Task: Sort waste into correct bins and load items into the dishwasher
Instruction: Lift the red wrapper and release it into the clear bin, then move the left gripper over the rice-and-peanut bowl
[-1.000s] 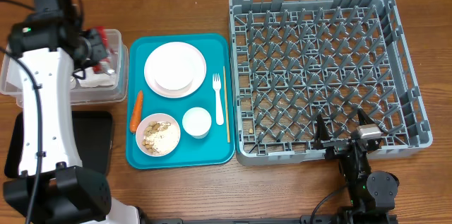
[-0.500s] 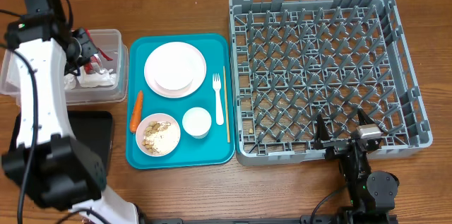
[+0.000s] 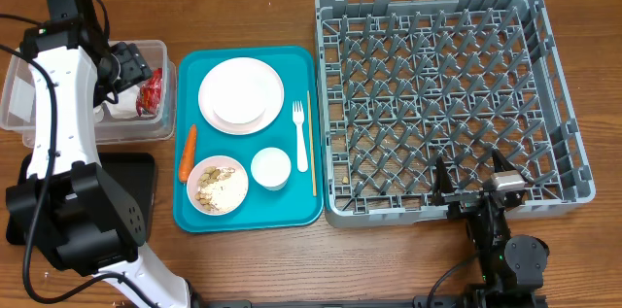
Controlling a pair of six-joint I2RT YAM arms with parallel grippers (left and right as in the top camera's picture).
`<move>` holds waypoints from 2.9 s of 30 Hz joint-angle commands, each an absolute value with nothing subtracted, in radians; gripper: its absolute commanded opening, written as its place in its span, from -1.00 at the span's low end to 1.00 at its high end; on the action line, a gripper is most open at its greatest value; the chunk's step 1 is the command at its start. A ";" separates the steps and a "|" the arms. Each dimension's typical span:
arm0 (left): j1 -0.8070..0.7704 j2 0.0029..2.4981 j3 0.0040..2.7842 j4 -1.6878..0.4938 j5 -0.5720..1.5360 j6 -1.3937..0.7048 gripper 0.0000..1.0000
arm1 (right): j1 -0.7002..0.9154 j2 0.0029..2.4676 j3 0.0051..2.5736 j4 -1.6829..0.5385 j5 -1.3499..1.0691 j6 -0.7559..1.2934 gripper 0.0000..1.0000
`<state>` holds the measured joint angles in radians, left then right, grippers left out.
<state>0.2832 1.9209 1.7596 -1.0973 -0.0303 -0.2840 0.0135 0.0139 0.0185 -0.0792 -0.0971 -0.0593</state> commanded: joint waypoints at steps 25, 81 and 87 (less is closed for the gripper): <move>0.046 1.669 1.785 -1.546 0.200 -0.240 0.40 | 0.010 0.003 0.008 -0.075 -0.094 -0.056 1.00; -0.245 1.668 1.213 -1.112 0.126 -0.517 -0.37 | 0.010 0.003 0.008 -0.075 -0.094 -0.056 1.00; -0.245 1.668 1.243 -1.122 0.132 -0.511 -0.35 | 0.010 0.003 0.008 -0.075 -0.094 -0.056 1.00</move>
